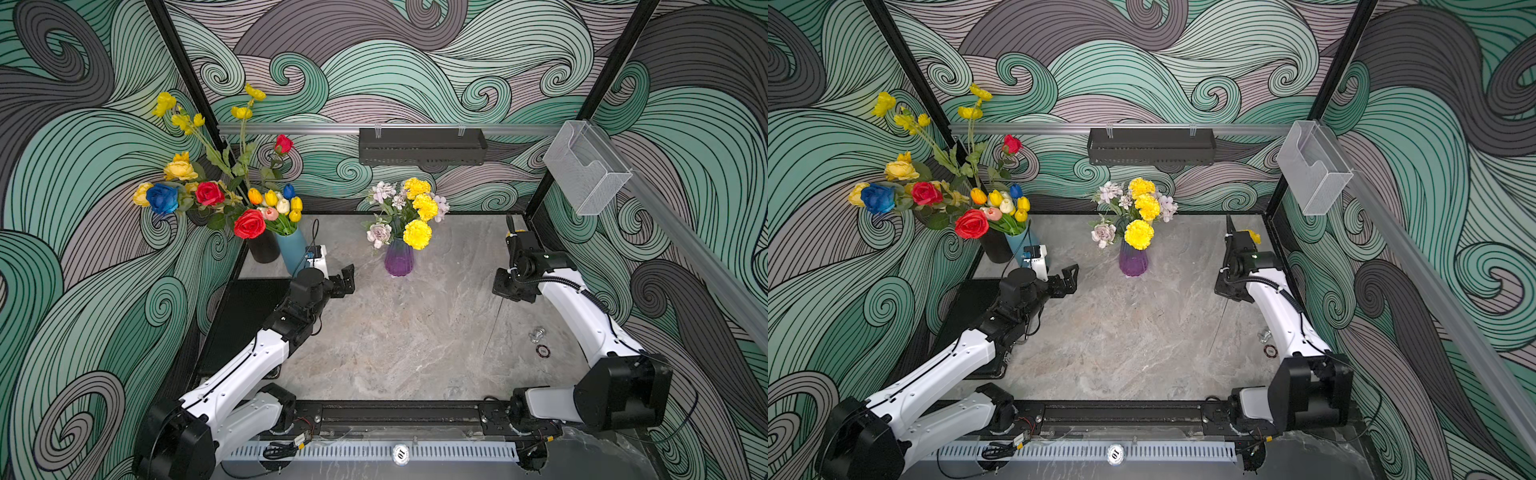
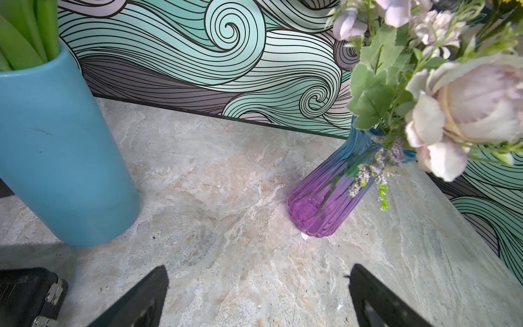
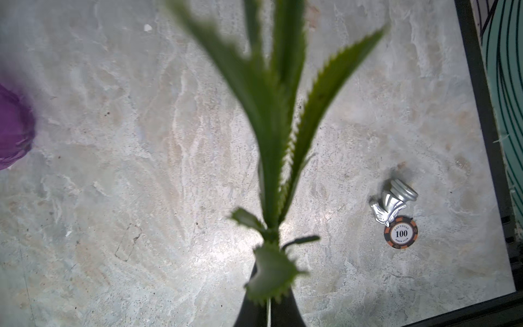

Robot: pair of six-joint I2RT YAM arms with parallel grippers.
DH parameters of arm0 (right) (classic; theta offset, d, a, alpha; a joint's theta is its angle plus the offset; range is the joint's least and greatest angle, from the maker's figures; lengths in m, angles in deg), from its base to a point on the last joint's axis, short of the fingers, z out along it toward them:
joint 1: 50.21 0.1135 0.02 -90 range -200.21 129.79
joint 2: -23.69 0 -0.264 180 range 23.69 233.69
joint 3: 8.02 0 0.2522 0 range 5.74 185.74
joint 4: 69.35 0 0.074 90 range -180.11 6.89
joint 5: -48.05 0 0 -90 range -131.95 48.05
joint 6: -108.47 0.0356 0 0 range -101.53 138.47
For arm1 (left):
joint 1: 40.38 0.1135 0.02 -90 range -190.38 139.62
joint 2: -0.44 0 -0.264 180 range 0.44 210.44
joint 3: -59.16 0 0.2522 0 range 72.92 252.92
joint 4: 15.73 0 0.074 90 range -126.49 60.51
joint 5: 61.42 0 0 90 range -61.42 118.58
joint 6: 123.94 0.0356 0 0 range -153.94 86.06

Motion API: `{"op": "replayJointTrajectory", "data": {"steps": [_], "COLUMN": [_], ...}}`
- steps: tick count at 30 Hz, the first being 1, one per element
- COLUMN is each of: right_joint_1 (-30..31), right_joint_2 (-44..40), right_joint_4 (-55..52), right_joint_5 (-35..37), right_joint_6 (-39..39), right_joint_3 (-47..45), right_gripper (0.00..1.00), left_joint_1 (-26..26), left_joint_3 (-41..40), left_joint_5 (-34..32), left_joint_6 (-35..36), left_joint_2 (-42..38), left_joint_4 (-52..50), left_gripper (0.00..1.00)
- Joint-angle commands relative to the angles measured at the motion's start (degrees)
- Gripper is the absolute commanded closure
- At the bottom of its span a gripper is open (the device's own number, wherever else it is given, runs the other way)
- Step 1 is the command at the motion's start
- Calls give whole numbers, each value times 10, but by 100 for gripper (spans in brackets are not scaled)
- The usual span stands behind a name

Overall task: Pick out yellow flowers from the vase
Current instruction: Place the flower at the center of the board.

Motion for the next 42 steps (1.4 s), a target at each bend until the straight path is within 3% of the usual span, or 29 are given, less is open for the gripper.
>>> {"op": "replayJointTrajectory", "data": {"steps": [1,18,28,34,42], "right_joint_1": [-26,-110,-131,-134,-122], "right_joint_2": [14,135,150,119,-21], "right_joint_4": [21,78,97,90,101], "right_joint_5": [-12,1,-10,2,-41], "right_joint_6": [24,26,37,31,3], "right_joint_3": [-25,-49,-76,-76,-80], "right_gripper": [100,100,84,75,59], "left_joint_1": [-4,-3,-3,-3,-3], "left_joint_3": [3,0,-1,-3,4], "left_joint_5": [-13,-14,-25,-29,17], "left_joint_6": [8,5,7,11,5], "left_joint_2": [-9,-12,-18,-23,-27], "left_joint_4": [1,2,-1,-1,13], "left_gripper": [2,2,2,2,4]}}
